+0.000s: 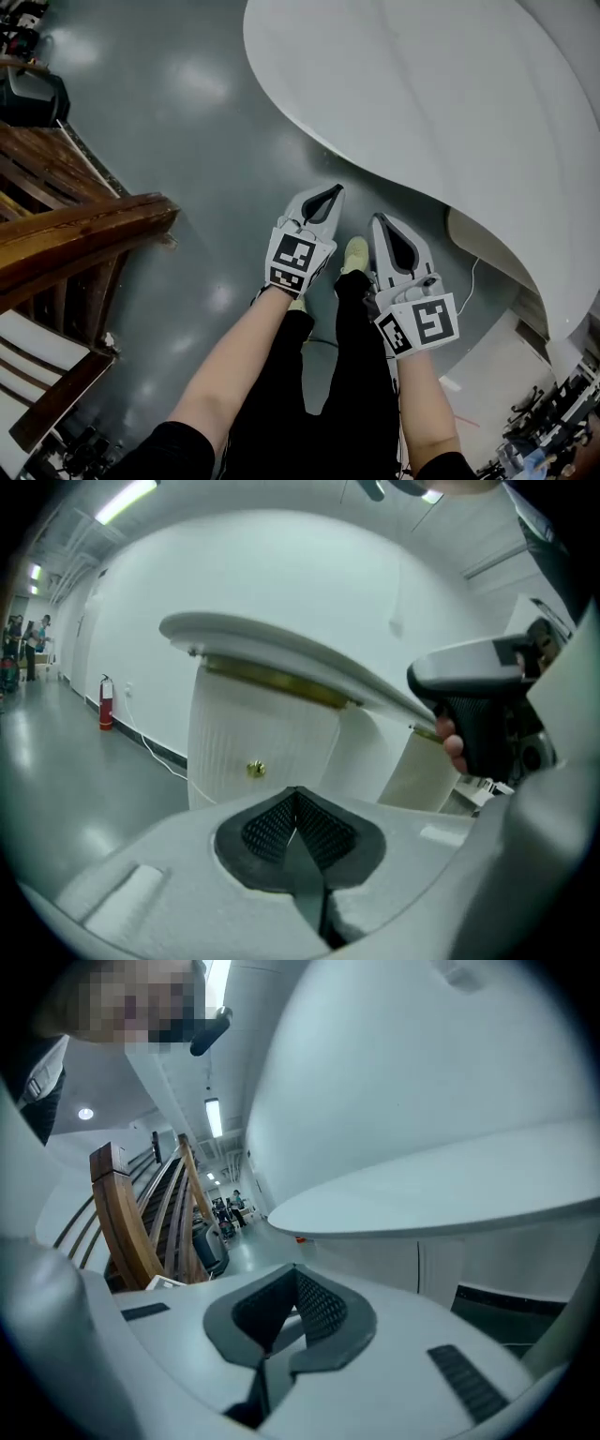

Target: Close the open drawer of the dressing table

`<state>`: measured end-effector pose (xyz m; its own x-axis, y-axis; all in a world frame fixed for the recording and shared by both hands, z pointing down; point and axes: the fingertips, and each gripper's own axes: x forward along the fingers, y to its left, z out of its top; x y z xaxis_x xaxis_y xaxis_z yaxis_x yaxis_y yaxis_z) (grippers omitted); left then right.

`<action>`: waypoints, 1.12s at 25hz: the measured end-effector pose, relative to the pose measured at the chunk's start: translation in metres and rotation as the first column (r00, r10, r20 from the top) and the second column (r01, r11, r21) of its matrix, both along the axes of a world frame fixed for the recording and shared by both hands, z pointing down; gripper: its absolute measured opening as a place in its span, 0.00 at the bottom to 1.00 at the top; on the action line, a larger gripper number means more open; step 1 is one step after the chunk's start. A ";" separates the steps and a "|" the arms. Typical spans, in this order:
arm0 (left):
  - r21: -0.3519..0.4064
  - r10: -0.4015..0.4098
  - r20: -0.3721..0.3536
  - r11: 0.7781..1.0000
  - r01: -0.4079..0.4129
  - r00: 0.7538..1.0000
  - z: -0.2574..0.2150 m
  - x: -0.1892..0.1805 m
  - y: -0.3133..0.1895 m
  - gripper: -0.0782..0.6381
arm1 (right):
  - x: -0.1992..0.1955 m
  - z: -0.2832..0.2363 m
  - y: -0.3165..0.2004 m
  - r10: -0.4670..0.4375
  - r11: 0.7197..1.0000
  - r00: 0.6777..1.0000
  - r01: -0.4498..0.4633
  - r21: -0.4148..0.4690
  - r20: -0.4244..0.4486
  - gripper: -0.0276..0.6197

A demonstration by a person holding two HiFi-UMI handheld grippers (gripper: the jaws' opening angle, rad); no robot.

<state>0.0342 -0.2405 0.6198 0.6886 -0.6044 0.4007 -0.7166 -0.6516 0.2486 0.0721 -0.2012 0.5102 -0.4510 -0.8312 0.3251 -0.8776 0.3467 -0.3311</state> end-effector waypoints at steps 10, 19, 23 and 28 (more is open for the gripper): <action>0.079 0.004 -0.051 0.997 0.000 0.999 -0.158 -0.010 0.045 0.12 | 0.002 -0.093 0.026 0.039 0.998 0.999 -0.038 0.058 -0.004 0.06; 0.174 0.053 -0.075 0.984 -0.039 0.996 -0.288 -0.002 0.072 0.12 | 0.006 -0.181 0.042 0.055 0.990 0.998 -0.053 0.127 -0.018 0.06; 0.195 0.084 -0.084 0.979 -0.067 0.993 -0.335 -0.001 0.097 0.12 | 0.000 -0.223 0.061 0.040 0.988 0.999 -0.036 0.149 -0.023 0.06; 0.222 0.091 -0.096 0.973 -0.068 0.991 -0.381 -0.007 0.117 0.12 | -0.007 -0.271 0.072 0.034 0.980 0.999 -0.027 0.197 -0.031 0.06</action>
<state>0.0273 -0.1238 0.2392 0.7689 -0.6110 0.1884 -0.6381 -0.7520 0.1653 0.0651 -0.1294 0.2389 -0.4162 -0.8936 0.1683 -0.8982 0.3752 -0.2292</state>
